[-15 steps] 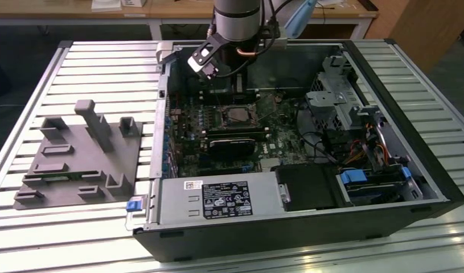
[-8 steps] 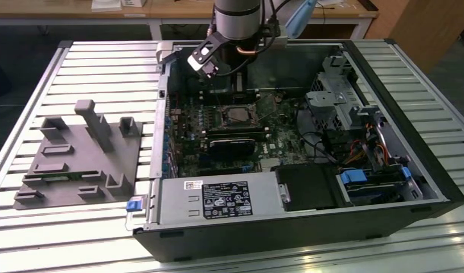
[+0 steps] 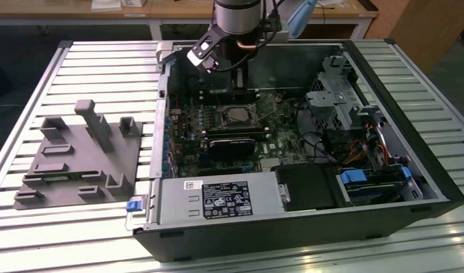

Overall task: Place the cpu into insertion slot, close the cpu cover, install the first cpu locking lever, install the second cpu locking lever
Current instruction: 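Close the cpu cover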

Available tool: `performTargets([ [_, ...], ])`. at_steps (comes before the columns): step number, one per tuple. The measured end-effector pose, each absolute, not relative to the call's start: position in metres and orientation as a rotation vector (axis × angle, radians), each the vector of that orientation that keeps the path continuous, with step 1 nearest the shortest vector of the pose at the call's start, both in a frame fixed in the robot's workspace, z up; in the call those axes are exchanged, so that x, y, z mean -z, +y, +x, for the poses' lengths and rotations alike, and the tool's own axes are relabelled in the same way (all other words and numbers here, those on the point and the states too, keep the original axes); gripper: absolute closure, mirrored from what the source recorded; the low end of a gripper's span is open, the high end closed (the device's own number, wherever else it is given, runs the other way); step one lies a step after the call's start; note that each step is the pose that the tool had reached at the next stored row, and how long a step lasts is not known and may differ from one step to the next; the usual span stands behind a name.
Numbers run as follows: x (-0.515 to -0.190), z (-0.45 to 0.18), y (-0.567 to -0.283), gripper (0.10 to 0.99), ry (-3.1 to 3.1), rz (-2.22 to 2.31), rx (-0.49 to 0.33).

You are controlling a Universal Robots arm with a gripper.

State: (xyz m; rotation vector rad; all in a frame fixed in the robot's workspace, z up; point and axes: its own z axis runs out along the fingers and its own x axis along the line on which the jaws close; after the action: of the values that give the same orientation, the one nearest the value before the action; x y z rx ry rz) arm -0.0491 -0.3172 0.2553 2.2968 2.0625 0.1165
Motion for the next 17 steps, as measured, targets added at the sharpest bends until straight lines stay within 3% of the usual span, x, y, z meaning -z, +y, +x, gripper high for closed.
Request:
performTargets([
  [17, -0.2599, -0.0453, -0.3172, 0.980, 2.063, 2.297, -0.116],
])
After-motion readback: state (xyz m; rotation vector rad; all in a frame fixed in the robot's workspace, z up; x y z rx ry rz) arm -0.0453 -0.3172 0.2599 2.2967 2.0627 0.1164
